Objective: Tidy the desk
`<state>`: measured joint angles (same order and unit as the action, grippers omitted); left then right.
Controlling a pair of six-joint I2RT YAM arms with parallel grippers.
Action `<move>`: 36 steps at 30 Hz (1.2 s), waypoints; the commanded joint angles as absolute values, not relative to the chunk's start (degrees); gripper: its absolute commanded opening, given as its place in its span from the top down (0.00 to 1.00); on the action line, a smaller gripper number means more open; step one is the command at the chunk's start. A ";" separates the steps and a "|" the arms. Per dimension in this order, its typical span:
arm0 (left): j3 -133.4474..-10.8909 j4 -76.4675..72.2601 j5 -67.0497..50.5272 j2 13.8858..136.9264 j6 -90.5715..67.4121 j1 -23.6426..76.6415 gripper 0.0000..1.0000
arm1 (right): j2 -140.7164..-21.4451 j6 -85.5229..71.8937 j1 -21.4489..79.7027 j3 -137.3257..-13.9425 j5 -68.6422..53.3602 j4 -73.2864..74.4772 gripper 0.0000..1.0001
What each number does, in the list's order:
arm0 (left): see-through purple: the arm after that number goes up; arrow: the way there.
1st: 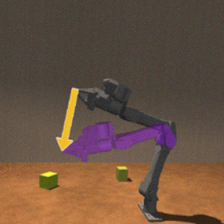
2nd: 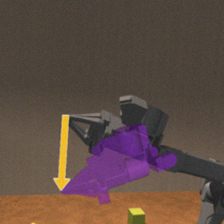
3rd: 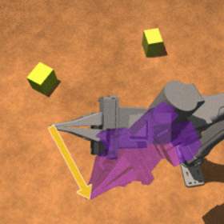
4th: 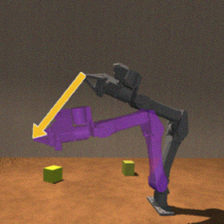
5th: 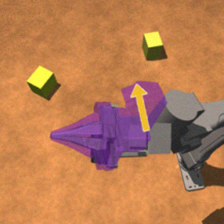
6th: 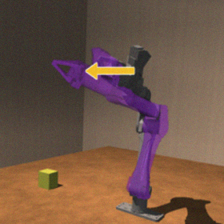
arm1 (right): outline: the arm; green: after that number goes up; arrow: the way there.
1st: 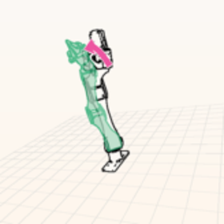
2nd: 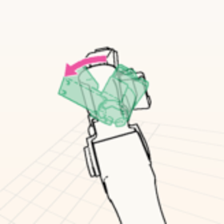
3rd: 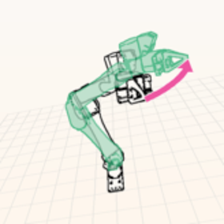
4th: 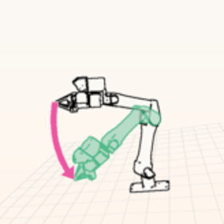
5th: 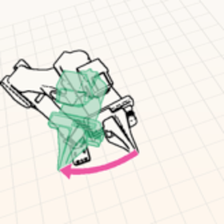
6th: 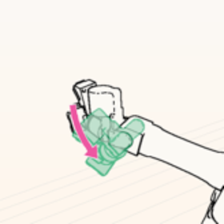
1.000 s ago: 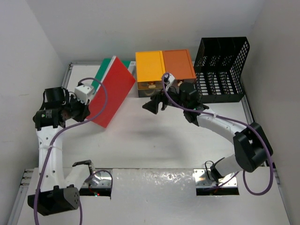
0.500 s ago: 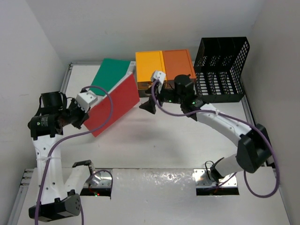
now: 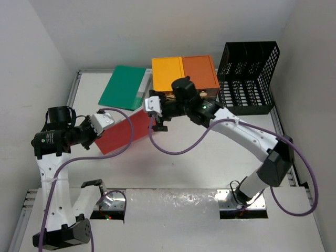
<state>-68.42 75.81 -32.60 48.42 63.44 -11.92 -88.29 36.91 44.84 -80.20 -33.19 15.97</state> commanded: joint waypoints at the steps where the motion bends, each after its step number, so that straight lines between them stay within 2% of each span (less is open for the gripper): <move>1: -68.47 74.01 -36.56 47.28 68.73 -11.69 1.00 | -92.01 43.59 47.54 -85.33 -29.80 23.55 0.01; 5: -68.12 74.00 -38.49 47.55 69.78 -11.78 1.00 | -97.55 42.63 49.39 -91.13 -29.53 24.78 0.03; 6: -68.12 74.26 -38.93 47.64 70.22 -11.69 1.00 | -100.26 41.93 49.74 -92.45 -29.44 25.31 0.07; 12: -68.12 75.41 -41.92 47.55 73.56 -11.78 1.00 | -111.77 40.08 50.71 -105.28 -28.21 32.60 0.17; 15: -68.12 75.15 -43.41 47.64 73.74 -11.69 1.00 | -114.60 39.38 50.71 -106.79 -28.12 32.87 0.32; 16: -68.03 74.45 -43.68 47.72 73.57 -11.69 1.00 | -115.04 39.20 50.71 -106.61 -28.12 32.78 0.47; 19: -68.03 73.39 -44.21 47.81 72.69 -11.69 1.00 | -115.14 38.15 50.71 -105.13 -28.13 32.78 0.78; 20: -68.11 73.04 -44.30 47.73 72.16 -11.69 1.00 | -114.88 38.23 50.71 -104.33 -28.21 32.87 0.98; 25: -70.56 69.08 -43.86 48.16 64.43 -11.69 1.00 | -108.66 38.59 50.71 -96.69 -30.32 31.47 1.00; 26: -71.36 68.91 -43.34 48.34 63.73 -11.78 0.96 | -107.41 38.41 50.71 -95.20 -30.15 30.94 1.00; 27: -72.24 68.56 -42.72 48.51 61.81 -11.69 0.73 | -106.10 38.15 50.71 -92.14 -30.06 29.20 1.00; 30: -78.28 66.37 -38.95 49.39 55.15 -11.78 0.40 | -100.65 34.21 50.54 -85.73 -27.09 23.76 1.00; 36: -87.96 60.13 -35.09 50.54 35.98 -11.69 0.28 | -90.45 27.00 49.14 -74.37 -21.01 13.02 1.00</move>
